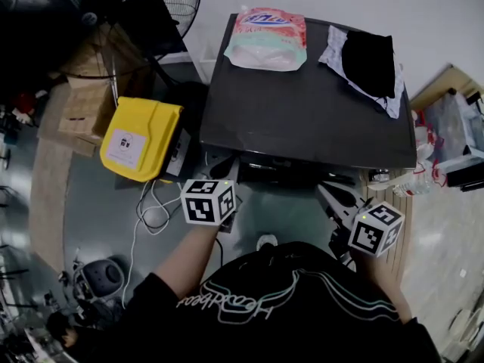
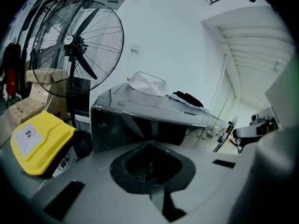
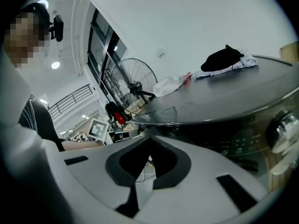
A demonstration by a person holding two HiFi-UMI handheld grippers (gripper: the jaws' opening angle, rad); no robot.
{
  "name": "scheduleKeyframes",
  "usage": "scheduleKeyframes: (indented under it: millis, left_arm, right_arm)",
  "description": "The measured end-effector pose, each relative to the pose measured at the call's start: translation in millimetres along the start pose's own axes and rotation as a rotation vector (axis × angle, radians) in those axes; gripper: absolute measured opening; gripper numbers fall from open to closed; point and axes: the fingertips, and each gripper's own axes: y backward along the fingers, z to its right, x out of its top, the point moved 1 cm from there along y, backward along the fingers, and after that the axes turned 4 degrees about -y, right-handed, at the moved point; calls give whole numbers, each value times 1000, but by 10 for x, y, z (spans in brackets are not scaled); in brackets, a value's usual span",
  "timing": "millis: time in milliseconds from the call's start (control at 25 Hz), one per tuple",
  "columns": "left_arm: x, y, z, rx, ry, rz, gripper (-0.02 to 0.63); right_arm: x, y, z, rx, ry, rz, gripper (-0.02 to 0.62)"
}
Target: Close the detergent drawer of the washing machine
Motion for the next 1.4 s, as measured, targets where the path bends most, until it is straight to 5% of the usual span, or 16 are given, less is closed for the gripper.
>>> scheduleKeyframes:
  millis: [280,520,1000,1400]
  left_arm:
    - [6,8,9,24,-17,18,21]
    - [-21,152,200,-59,28,-47,21]
    - [375,1025,1445,-296,17,46,21]
    - [480,1634,2242,-350,1,174,21]
  right_arm:
    - [36,121,51,-13,6,13,26]
    - [167,319,14,15,27,36,26]
    - [444,813,-417,133,153,77,26]
    - [377,1441,-789,212,224,143,26]
